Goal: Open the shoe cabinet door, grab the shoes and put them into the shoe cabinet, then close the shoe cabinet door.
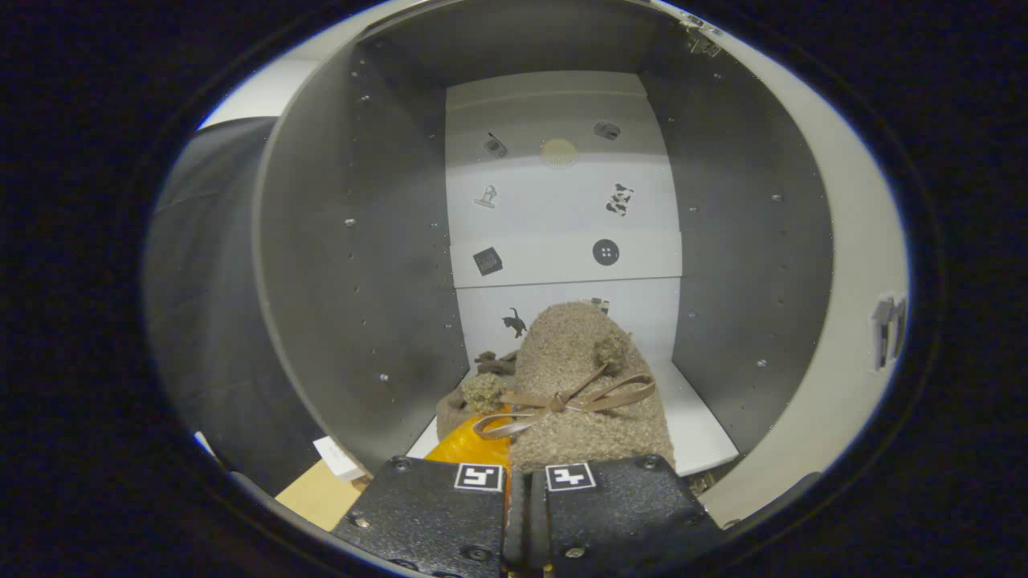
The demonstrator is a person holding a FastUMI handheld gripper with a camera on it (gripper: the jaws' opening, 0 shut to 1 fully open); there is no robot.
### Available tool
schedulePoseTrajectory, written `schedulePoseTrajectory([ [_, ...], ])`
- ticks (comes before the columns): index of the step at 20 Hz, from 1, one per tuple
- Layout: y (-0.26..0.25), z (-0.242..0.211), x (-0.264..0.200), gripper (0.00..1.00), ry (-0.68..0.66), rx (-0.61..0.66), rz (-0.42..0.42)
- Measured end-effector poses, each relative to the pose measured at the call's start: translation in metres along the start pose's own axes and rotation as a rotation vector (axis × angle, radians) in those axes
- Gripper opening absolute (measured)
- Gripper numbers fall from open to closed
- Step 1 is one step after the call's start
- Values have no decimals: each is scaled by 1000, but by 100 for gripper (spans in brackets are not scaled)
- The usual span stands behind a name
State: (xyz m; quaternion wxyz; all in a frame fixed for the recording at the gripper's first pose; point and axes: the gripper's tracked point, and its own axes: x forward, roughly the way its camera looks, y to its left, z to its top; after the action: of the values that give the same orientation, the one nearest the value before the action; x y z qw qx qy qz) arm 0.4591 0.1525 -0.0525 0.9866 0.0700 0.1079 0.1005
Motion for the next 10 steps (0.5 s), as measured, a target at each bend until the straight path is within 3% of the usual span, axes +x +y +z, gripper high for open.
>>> schedulePoseTrajectory([
  [10,-39,-7,105,7,83,47,-93],
])
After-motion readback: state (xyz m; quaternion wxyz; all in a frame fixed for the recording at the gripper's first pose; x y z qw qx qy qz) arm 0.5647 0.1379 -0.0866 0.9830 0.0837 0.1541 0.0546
